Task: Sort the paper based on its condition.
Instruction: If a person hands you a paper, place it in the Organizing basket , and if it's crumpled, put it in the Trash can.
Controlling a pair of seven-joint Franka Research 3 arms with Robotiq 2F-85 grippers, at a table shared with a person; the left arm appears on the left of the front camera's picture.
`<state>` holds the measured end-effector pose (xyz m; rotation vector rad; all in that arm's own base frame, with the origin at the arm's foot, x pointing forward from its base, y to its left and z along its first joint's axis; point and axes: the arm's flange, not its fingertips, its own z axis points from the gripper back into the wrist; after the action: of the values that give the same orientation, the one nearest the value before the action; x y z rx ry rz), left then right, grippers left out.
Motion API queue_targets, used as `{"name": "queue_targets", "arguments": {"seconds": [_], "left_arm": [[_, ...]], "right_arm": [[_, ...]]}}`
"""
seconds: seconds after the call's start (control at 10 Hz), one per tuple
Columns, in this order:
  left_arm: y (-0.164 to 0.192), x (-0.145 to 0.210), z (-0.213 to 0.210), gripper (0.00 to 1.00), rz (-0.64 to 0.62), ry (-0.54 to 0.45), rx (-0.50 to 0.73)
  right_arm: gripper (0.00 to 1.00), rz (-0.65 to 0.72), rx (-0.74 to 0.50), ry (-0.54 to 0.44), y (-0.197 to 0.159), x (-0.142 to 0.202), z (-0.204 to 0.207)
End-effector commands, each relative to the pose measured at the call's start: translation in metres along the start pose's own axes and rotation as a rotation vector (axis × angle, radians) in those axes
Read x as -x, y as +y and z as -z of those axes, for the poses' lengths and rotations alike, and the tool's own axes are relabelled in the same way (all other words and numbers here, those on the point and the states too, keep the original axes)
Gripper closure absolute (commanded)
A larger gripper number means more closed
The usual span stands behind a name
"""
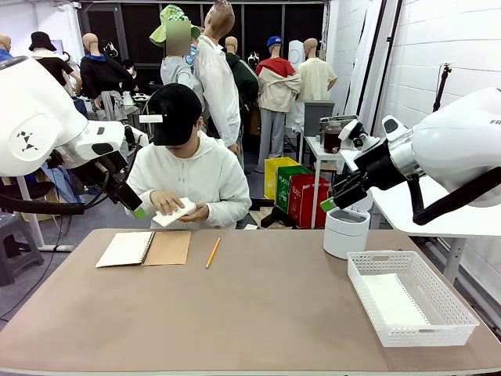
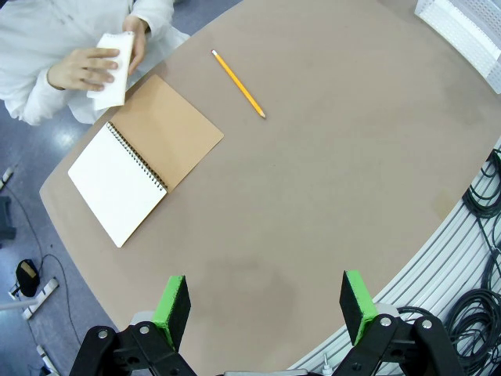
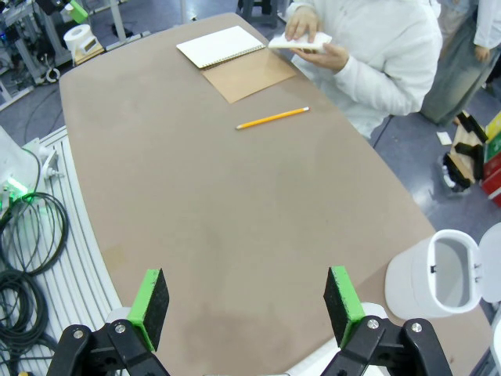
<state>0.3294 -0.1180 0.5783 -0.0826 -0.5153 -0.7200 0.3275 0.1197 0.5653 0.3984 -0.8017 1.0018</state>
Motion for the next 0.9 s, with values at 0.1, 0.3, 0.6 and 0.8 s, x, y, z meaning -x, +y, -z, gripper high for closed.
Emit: {"name": "queue_targets", "arguments": {"seconds": [0.1,0.3,0.6,0.8], "left_arm": [[0.0004,0.0002,-0.0006,0.00,0.006,-0.006,0.018],[0.0004,0.0002,-0.0006,0.00,0.006,-0.006,0.018],[0.0004,0.0002,-0.0006,0.00,0.006,-0.006,0.018],[0.0004,0.0002,-0.0006,0.00,0.006,-0.006,0.018]], "right_arm": [[0.00,0.000,-0.013,-0.006,0.0004,0.0001,-0.0002],[0.00,0.000,-0.013,-0.006,0.0004,0.0001,-0.0002],[0.00,0.000,-0.013,-0.006,0.0004,0.0001,-0.0002],[0.00,0.000,-0.013,-0.006,0.0004,0.0001,-0.0002]]}}
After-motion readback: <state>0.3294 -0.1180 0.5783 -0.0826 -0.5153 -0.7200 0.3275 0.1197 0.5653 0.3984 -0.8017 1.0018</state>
